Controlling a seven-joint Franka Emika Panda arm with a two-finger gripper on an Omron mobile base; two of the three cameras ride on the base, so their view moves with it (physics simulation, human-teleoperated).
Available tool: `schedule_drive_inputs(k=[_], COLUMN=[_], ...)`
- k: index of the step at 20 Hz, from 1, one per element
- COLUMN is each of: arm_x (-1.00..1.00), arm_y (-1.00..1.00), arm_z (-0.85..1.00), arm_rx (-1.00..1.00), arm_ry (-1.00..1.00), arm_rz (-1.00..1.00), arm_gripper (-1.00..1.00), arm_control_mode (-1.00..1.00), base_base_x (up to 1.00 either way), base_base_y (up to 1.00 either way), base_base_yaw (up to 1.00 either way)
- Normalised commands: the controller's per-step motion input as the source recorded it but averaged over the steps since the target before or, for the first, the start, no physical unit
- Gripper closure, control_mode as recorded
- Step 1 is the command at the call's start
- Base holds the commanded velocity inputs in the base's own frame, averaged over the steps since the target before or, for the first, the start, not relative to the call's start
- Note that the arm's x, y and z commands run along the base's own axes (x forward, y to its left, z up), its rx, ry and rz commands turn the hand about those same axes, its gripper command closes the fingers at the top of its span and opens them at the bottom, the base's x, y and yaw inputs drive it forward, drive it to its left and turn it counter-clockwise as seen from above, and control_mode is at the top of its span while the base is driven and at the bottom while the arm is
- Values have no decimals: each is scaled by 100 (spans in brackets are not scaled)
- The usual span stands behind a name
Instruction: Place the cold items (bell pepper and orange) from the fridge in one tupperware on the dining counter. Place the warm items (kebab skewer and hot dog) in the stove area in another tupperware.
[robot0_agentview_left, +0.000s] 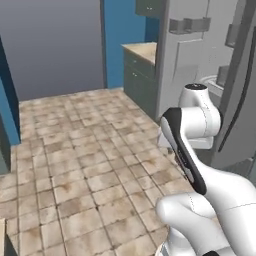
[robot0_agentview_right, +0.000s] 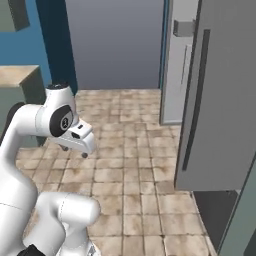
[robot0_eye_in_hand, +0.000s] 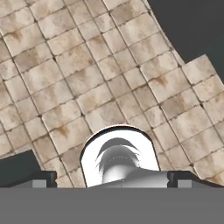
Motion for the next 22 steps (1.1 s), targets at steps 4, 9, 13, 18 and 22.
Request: schedule_drive_inputs(k=[4, 9, 13, 18, 22], arm_x=[0, 0, 0, 0, 0], arm_y=[0, 0, 0, 0, 0], arm_z=[0, 0, 0, 0, 0], arm_rx=[0, 0, 0, 0, 0], arm_ry=[0, 0, 0, 0, 0], arm_rz=[0, 0, 0, 0, 0], arm_gripper=[-100, -100, -100, -100, -100], arm_control_mode=[100, 100, 100, 100, 100], base_base_x=[100, 100, 99, 35, 1], base_base_y=[2, 21, 29, 26, 0], base_base_yaw=[-40, -50, -51, -55, -63])
